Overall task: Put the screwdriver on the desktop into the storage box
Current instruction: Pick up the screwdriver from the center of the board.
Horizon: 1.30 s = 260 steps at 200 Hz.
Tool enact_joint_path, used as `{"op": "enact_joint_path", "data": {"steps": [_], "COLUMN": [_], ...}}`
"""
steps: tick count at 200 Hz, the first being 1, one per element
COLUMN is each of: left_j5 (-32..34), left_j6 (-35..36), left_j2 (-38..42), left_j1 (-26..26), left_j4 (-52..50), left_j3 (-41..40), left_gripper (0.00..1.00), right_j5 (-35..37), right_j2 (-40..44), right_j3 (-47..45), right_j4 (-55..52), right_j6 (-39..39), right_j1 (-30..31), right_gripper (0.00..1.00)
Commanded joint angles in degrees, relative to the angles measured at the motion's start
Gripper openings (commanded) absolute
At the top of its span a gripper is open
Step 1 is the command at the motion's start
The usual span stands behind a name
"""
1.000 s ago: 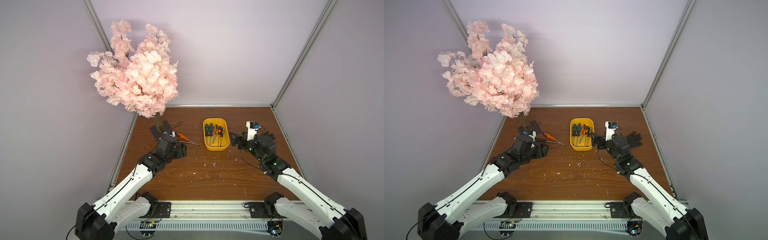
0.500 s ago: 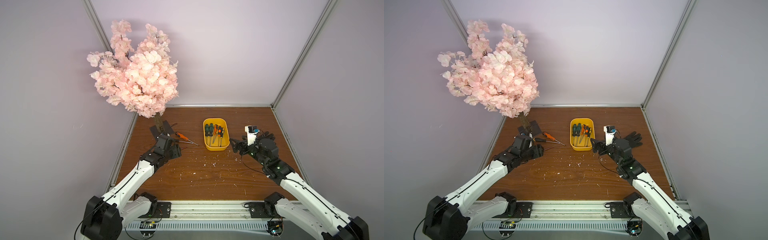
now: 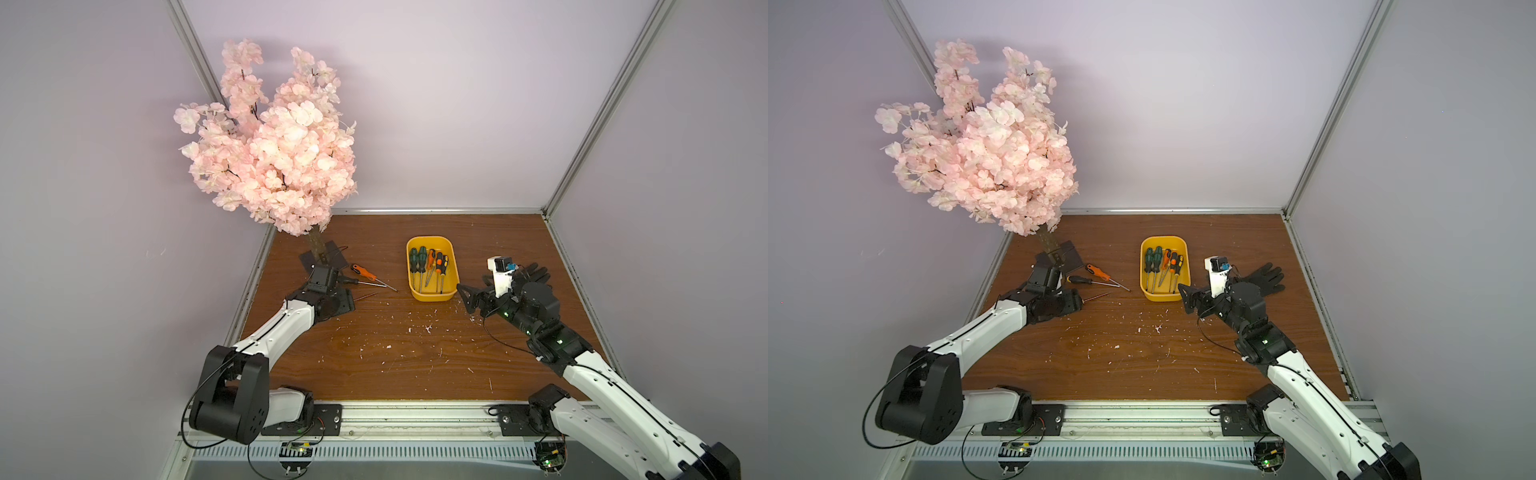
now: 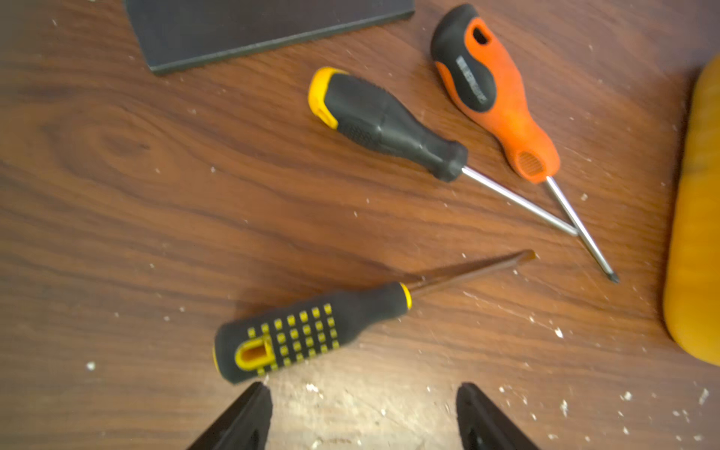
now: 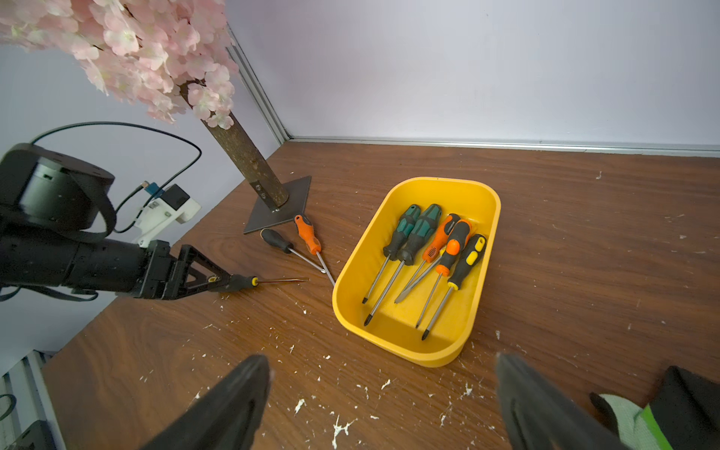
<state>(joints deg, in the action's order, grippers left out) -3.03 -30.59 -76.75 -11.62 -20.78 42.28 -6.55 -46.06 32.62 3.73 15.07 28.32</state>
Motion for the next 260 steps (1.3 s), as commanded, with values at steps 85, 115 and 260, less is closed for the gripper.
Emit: {"op": "enact_joint_path", "data": {"steps": [85, 115, 260], "left_j5": [2.9, 1.4, 1.1], "left_j6": [8.7, 9.2, 4.6], "left_j2": [-11.4, -12.7, -2.9], "left_j1": [1.8, 1.7, -8.6], "left_j4": [-2.0, -2.2, -3.2], "left_j3": [7.2, 7.2, -4.2], "left_gripper": [0.85, 0.82, 0.62], "right_j5": [-1.5, -1.5, -0.9], "right_j2": [1.3, 1.6, -0.9], "right_j3": [-0.4, -0.8, -1.7], "right_j4": [1.6, 1.3, 5.0], "right_j6": [-1.4, -1.3, 0.9], "right_j1": [0.0, 0.0, 0.0], "right_gripper": [0.96, 0.96, 0.95]}}
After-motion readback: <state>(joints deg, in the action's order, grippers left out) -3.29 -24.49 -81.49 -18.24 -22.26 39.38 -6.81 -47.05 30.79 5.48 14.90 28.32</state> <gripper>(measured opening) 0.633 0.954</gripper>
